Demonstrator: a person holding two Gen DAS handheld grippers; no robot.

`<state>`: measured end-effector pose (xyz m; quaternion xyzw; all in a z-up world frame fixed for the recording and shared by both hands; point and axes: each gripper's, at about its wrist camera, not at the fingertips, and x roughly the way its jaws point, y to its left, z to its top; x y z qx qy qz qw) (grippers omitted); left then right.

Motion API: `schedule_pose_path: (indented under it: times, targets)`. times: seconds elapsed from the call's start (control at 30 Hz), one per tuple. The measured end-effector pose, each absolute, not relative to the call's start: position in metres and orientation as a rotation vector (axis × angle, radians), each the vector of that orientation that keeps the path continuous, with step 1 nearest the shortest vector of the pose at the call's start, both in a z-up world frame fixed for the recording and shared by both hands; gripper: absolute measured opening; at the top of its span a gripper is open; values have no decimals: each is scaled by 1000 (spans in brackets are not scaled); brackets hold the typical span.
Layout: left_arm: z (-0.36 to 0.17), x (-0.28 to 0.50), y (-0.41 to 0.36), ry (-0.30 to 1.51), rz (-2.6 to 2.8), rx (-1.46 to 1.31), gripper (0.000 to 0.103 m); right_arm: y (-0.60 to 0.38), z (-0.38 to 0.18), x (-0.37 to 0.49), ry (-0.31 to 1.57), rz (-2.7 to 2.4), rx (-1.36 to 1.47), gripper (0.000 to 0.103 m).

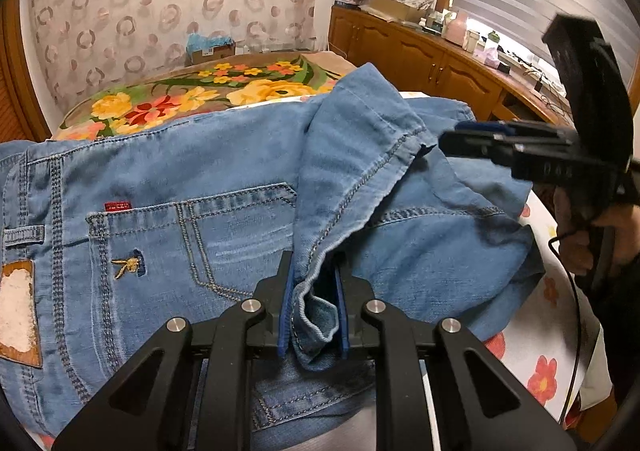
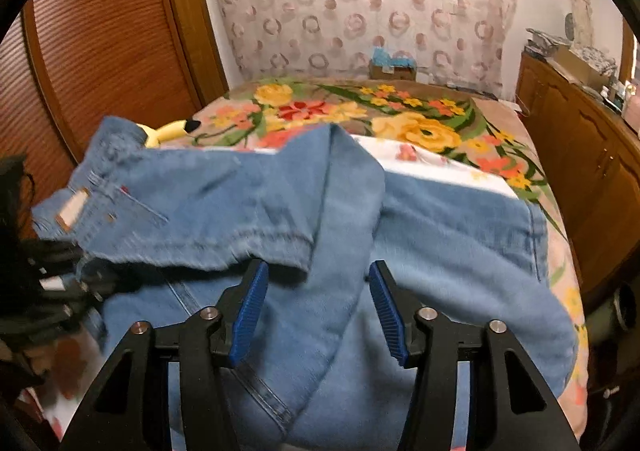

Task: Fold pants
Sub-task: 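Grasp the leg cuff with the left gripper and lift it, then fold the held leg over the jeans with the left gripper and open it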

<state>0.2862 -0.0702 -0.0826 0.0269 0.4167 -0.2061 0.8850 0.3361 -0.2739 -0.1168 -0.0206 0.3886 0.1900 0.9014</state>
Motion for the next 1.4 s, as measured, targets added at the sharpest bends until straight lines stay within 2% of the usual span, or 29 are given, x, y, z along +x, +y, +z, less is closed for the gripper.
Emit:
schedule_pose_path:
  times: [0.2, 0.3, 0.33, 0.4, 0.53, 1.03, 1.4]
  targets:
    - [-83, 285, -68, 865, -435, 51, 19, -267, -125, 358, 844, 440, -8, 46]
    - [-83, 284, -68, 858, -436, 53, 19, -268, -131, 368, 877, 470, 42, 37]
    - [-81, 283, -67, 850, -428, 52, 15, -267, -133, 370, 889, 485, 55, 30]
    - [-74, 278, -66, 826, -428, 41, 13, -266, -133, 373, 909, 514, 71, 8]
    - [-63, 269, -66, 806, -448, 35, 10, -268, -123, 368, 906, 554, 81, 5]
    - [2, 213, -8, 633, -439, -52, 6, -221, -23, 318, 676, 648, -17, 5]
    - [-1, 193, 65, 604, -317, -121, 6, -135, -4, 334, 651, 772, -82, 5]
